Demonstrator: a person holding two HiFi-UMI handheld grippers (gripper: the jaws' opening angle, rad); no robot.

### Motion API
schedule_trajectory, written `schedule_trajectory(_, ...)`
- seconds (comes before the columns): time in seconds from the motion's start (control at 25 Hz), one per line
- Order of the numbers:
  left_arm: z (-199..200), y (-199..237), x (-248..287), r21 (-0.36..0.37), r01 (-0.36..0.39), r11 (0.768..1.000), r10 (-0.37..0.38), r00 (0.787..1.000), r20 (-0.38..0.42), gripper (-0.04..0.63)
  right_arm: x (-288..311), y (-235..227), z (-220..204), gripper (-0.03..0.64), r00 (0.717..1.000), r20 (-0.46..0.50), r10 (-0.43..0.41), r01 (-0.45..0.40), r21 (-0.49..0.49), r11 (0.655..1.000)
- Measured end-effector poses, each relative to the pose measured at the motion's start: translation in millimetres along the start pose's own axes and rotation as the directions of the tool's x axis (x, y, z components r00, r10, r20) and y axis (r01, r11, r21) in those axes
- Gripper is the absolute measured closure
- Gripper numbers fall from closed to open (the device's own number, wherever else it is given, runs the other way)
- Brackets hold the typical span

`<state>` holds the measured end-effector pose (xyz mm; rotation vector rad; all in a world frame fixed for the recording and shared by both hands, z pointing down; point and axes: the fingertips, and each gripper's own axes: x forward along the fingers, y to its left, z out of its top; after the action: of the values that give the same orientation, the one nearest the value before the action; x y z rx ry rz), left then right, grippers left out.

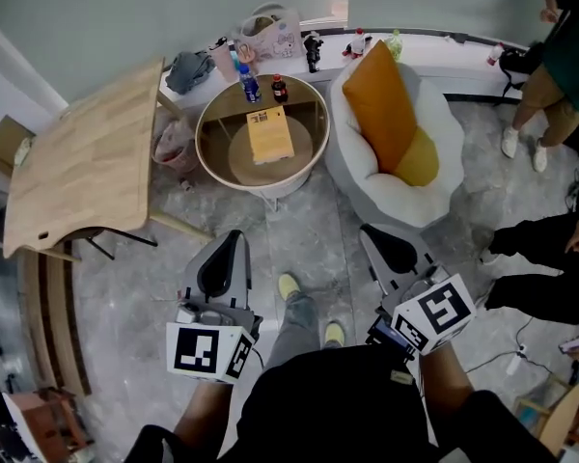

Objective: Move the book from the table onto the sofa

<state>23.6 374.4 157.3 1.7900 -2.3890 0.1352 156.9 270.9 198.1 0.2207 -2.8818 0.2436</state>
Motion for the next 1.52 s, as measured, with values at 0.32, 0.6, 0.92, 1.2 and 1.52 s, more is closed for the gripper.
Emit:
schedule_trajectory(0.32,6,26,35,0.005,0.014,1.000,-0.014,1.000,-0.024,0.589,38,-20,16,0.609,1.000,-0.013,-0.001,0.001,0.003,1.000)
schedule_trajectory(0.6,11,64,46,0.001,0.015,1.000,-0.015,1.000,-0.018,0.588,71,-19,27,0.609,1.000,-0.016,-0.018,0.018,0.000,1.000)
schedule_trajectory(0.92,7,120,54,-0.041,-0.003,0.999,0.004,1.000,0.005,0.588,108,-15,43,0.609,0.997,-0.037,-0.061,0.059,-0.042,0.997)
schedule_trajectory(1.2,14,163,65,-0.047,0.001,0.999,0.001,1.000,0.029,0.589,149,-14,50,0.609,0.995,-0.049,-0.083,0.080,-0.065,0.995)
schedule_trajectory(1.52,14,195,69,-0.049,-0.009,0.999,0.011,0.999,0.046,0.589,176,-7,56,0.609,0.995,-0.052,-0.090,0.085,-0.090,0.992)
